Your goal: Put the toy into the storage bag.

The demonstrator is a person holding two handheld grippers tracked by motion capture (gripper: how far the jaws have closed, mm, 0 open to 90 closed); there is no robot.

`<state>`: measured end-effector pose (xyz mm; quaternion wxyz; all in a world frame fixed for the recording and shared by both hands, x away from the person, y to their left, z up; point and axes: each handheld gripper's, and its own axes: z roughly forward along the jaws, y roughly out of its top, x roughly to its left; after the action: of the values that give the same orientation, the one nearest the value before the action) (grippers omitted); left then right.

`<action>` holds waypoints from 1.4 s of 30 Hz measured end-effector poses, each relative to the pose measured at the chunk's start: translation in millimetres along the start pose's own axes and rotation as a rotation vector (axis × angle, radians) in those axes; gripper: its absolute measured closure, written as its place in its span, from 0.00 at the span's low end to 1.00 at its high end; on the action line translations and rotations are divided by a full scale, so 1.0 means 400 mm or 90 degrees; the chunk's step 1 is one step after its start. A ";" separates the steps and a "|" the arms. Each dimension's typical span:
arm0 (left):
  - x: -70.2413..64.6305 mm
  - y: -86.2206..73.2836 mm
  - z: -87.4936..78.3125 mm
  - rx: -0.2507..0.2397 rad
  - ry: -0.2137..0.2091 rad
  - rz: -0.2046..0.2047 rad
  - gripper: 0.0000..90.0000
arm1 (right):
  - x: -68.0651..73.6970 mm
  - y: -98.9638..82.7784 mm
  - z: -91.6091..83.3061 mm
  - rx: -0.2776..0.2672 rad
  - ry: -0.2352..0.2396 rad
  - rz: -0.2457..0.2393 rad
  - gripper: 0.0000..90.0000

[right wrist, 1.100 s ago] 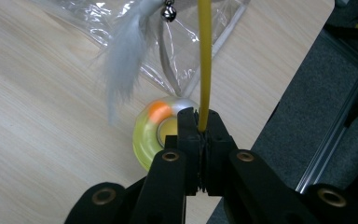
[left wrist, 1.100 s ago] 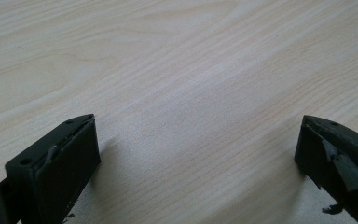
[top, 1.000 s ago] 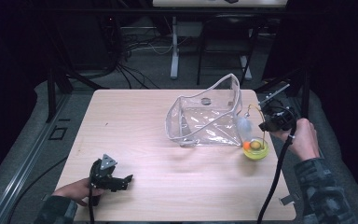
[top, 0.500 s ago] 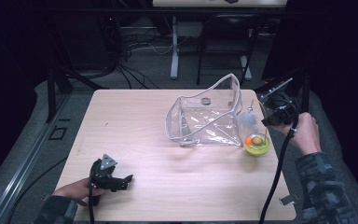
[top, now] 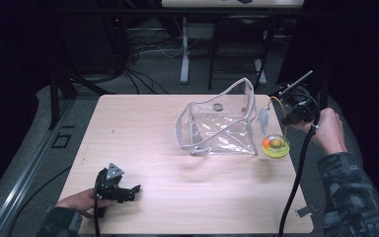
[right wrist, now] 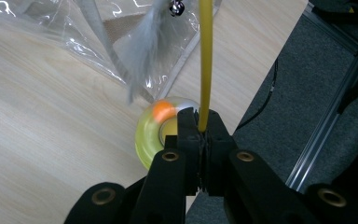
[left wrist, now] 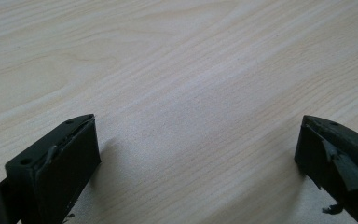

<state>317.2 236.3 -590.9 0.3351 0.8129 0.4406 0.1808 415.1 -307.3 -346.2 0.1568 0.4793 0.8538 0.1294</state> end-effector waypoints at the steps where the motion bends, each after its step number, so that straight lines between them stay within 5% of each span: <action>1: 0.000 0.000 0.000 0.000 0.000 0.000 0.00 | 0.000 0.000 0.000 0.000 0.000 0.000 0.98; 16: 0.000 0.000 0.000 -0.001 0.000 -0.001 0.00 | -0.022 0.031 -0.039 0.024 0.003 -0.007 0.98; 42: 0.000 0.000 0.000 -0.001 0.000 -0.001 0.00 | -0.027 0.082 -0.134 0.011 -0.019 -0.020 0.98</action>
<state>317.2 236.2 -591.1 0.3358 0.8122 0.4413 0.1810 424.7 -303.7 -283.4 0.1677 0.4691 0.8598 0.1124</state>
